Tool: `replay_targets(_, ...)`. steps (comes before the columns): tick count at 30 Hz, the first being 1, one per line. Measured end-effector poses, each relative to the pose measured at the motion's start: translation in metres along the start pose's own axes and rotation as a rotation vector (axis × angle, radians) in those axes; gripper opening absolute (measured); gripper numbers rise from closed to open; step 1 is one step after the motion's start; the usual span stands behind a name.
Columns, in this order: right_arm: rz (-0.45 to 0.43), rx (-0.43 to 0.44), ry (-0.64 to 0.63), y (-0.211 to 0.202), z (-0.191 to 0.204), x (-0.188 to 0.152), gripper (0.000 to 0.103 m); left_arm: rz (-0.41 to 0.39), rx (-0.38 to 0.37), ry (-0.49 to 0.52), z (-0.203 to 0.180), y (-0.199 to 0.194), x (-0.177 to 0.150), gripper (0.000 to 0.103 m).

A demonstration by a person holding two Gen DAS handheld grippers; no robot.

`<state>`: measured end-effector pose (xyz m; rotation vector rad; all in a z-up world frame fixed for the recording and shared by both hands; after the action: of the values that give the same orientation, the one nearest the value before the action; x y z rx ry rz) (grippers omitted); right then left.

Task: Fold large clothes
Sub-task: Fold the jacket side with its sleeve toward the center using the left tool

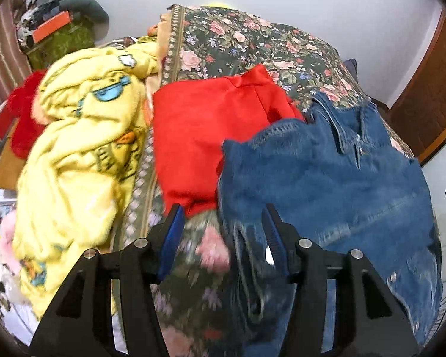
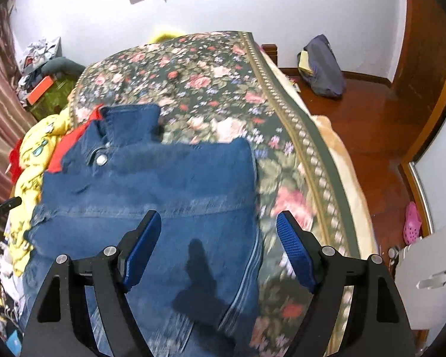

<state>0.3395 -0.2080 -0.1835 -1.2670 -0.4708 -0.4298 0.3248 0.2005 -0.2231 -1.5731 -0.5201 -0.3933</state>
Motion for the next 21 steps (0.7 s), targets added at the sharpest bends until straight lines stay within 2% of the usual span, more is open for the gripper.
replay_targets(4,0.040,-0.027,0.005,0.027,-0.009,0.011,0.077,0.051,-0.072,-0.072,0.006,0.042,0.014,0.053)
replay_targets(8,0.100,-0.012,0.033,0.055,-0.019,0.014,0.077,0.103,-0.128,-0.109,0.008,0.078,0.018,0.053)
replay_targets(12,0.138,0.045,0.074,0.076,-0.025,0.017,0.077,0.120,-0.225,-0.159,0.006,0.098,0.019,0.044)
replay_targets(14,0.132,0.090,0.098,0.082,-0.027,0.019,0.066,0.122,-0.258,-0.185,0.005,0.104,0.019,0.037)
replay_targets(15,0.135,0.105,0.107,0.085,-0.027,0.020,0.063,0.125,-0.269,-0.193,0.003,0.106,0.019,0.030)
replay_targets(16,0.143,0.117,0.112,0.090,-0.026,0.020,0.053,0.122,-0.271,-0.198,0.002,0.106,0.020,0.022)
replay_targets(17,0.142,0.124,0.112,0.094,-0.025,0.022,0.045,0.116,-0.271,-0.194,0.000,0.105,0.022,0.019)
replay_targets(18,0.140,0.130,0.113,0.096,-0.024,0.023,0.042,0.102,-0.256,-0.184,-0.002,0.102,0.025,0.014)
replay_targets(20,0.141,0.128,0.117,0.099,-0.021,0.026,0.022,0.067,-0.199,-0.141,-0.008,0.089,0.033,0.010)
replay_targets(21,0.141,0.126,0.114,0.099,-0.019,0.028,0.016,0.049,-0.177,-0.122,-0.010,0.083,0.036,0.008)
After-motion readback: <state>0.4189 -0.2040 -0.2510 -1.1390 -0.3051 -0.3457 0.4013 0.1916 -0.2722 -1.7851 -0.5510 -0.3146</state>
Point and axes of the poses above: each gripper's, at about its wrist camera, not at the fingertips, and y roughly the way its jaws point, z to its left, x to its top, the point moved 5 cm from there along y, roughly the way its jaws point, and after that the axes turned 6 degrees about y, right-handed, at the moved point
